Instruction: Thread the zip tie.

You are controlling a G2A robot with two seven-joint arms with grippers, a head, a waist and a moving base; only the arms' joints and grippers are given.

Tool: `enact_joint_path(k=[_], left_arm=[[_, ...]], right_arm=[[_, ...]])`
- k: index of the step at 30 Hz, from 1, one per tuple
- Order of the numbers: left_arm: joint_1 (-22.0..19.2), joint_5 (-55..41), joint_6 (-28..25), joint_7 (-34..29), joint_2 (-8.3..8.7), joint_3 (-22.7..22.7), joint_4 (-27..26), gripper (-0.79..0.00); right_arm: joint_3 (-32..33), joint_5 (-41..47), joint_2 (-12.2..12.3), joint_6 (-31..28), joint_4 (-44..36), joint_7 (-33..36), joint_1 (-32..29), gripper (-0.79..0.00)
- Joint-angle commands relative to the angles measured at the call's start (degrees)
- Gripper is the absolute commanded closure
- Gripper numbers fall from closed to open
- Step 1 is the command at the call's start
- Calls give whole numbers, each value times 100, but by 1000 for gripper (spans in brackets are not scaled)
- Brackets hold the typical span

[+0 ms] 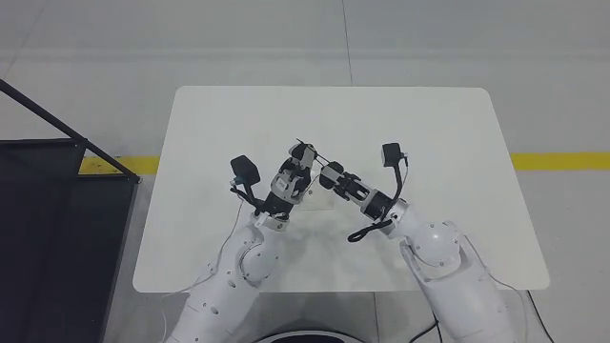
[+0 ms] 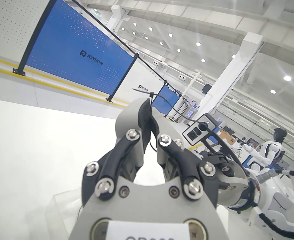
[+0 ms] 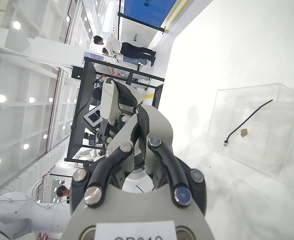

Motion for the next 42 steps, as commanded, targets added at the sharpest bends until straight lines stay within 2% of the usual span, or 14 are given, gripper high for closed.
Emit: enact_joint_path(k=[1, 9, 11, 18, 19, 22, 27, 31, 34, 37, 38, 40, 41, 42], left_arm=[[9, 4, -10, -27, 3, -15, -14, -111], [39, -9, -66, -79, 10, -59, -50, -132], [48, -6, -83, -85, 14, -81, -60, -182], [61, 26, -218, -264, 37, -139, -58, -188], [64, 50, -235, -295, 44, -162, -52, -252], [100, 88, -266, -292, 58, -206, -62, -262], [192, -24, -458, -259, 96, -373, -130, -262], [264, -657, -922, -533, 139, -581, -190, -262], [322, -1080, -1213, -894, 189, -775, -260, -188], [365, -1620, -1508, -1513, 250, -936, -298, -308], [372, -1803, -1606, -1820, 275, -971, -298, -391], [367, -2281, -1712, -2473, 327, -1046, -297, -714], [353, -2508, -1720, -2791, 354, -1096, -314, -785], [332, -2592, -1672, -3094, 388, -1174, -345, -785]], right_arm=[[17, 33, 1, -6, -3, 3, -9, 0], [73, 178, -4, -14, -7, -17, -24, 0], [91, 225, -5, -35, -9, -29, -32, 0], [143, 335, -6, -54, -24, -44, -62, 0], [152, 352, -7, -52, -25, -43, -63, 0], [183, 394, -6, -28, -10, -34, -54, 0], [288, 502, 10, -36, 5, 91, -54, 0], [428, 548, 52, -88, 32, 468, -65, 0], [555, 536, 88, -167, 46, 694, -91, 0], [703, 596, 135, -310, 65, 1081, -117, 0], [759, 614, 151, -359, 74, 1190, -133, 0], [865, 656, 182, -453, 90, 1390, -162, 0], [915, 664, 197, -492, 101, 1471, -174, 0], [961, 659, 211, -524, 111, 1547, -184, 0]])
